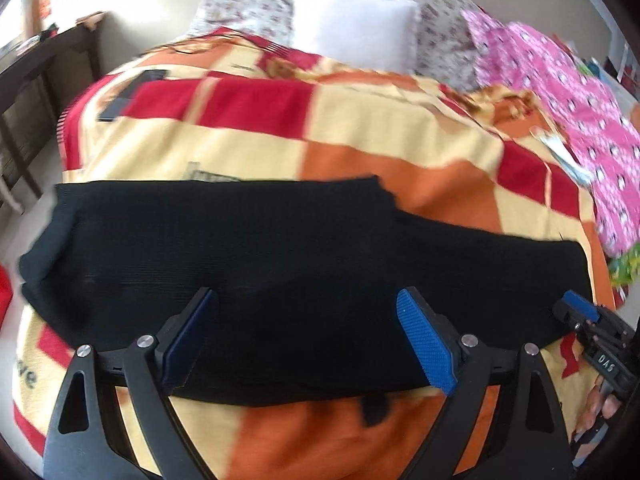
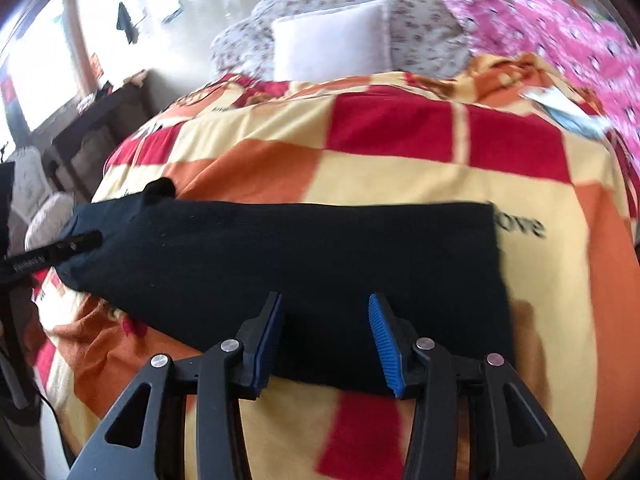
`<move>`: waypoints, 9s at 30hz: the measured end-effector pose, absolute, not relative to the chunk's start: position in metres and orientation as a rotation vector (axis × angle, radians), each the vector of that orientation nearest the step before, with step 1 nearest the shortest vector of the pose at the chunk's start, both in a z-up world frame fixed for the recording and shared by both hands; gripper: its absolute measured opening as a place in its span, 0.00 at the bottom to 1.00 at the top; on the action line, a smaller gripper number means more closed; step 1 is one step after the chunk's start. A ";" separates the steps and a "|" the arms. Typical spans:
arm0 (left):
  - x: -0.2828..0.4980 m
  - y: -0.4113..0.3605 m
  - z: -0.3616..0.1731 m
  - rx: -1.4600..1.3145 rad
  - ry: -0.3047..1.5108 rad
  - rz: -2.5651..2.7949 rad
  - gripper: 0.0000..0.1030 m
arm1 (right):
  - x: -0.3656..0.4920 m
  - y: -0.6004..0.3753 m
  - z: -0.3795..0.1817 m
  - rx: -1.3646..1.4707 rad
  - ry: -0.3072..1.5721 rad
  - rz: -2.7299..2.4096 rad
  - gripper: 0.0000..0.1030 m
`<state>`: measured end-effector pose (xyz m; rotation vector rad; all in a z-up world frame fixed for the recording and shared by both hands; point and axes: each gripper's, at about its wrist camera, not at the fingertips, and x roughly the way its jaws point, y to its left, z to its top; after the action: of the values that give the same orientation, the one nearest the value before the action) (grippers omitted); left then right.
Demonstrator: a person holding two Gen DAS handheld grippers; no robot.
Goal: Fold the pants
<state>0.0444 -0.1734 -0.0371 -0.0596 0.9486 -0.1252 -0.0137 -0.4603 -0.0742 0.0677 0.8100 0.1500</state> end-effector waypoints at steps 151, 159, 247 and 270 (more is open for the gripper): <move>0.023 -0.134 -0.007 -0.055 0.800 -0.027 0.63 | 0.034 -0.295 -0.063 -0.030 0.845 0.392 0.49; 0.012 -0.109 -0.006 -0.094 0.785 0.016 0.69 | 0.030 -0.275 -0.057 -0.072 0.832 0.428 0.51; -0.028 0.019 -0.057 -0.572 0.870 0.196 0.76 | 0.069 -0.148 -0.035 -0.262 0.787 0.651 0.70; -0.029 0.013 -0.053 -0.577 0.848 0.216 0.77 | 0.058 -0.240 -0.047 -0.159 0.789 0.434 0.05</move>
<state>-0.0290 0.0128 -0.0534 -0.5774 0.8485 0.2164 0.0576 -0.2403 -0.0469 -0.1591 0.7892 0.4340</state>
